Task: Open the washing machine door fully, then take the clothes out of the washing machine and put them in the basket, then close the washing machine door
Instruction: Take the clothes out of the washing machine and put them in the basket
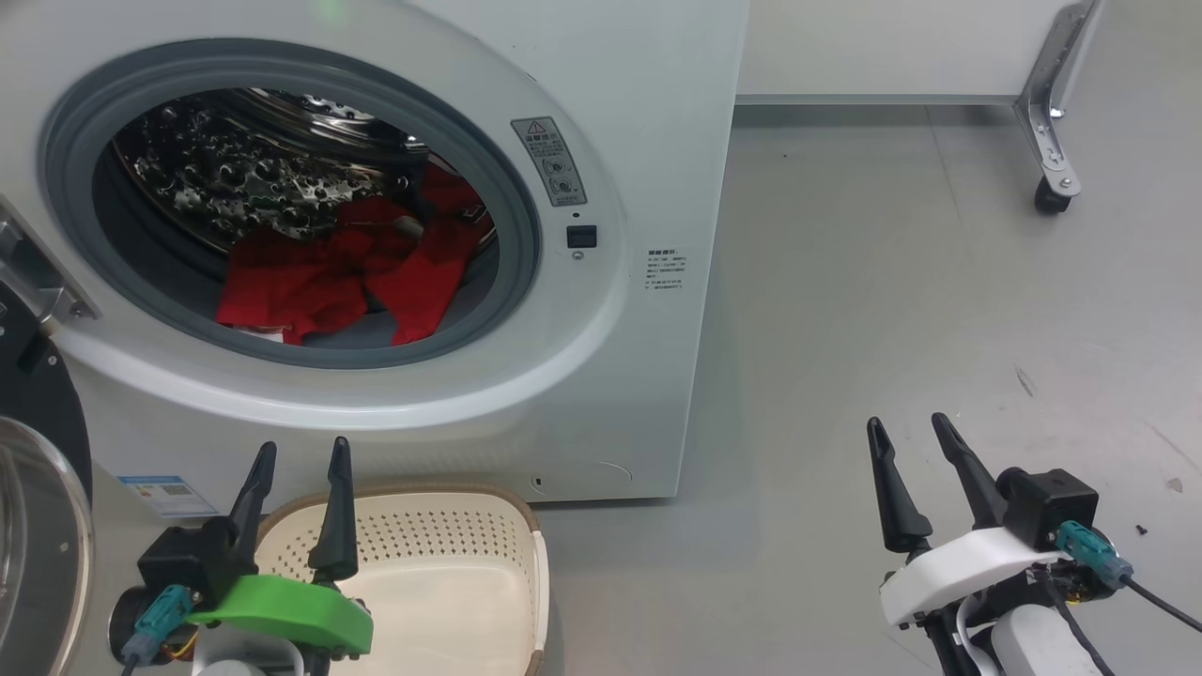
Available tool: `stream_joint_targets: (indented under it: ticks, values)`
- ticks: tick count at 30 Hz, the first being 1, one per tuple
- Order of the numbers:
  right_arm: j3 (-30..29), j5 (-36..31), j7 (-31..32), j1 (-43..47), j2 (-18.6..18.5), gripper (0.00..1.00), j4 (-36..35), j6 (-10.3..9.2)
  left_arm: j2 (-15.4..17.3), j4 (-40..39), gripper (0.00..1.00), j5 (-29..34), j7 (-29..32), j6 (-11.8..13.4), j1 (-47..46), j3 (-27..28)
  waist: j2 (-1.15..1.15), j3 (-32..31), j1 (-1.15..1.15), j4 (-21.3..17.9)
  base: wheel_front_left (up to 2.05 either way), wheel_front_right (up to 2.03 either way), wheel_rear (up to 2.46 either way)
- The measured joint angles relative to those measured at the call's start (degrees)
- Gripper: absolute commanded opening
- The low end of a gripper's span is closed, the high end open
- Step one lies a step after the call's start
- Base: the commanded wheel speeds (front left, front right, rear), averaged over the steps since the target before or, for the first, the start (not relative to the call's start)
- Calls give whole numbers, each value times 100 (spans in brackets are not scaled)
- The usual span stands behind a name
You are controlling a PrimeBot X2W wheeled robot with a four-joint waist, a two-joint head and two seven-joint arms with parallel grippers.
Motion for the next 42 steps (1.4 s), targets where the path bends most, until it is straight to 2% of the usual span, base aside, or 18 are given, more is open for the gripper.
stream_joint_targets:
  ticks: [30,39,42]
  values:
    - [11,-37,0,0,13,100,41,1,-2,40,100,0,0,-1,0,-12,0,27,0,-10,0,0,0]
    - [7,-37,-2,-1,14,100,-55,1,-2,-40,100,0,-1,0,-1,-4,0,190,0,-20,0,0,0]
    - [16,-38,-13,-10,20,100,-111,1,1,-68,100,1,0,68,-1,45,0,295,0,-29,0,0,0]
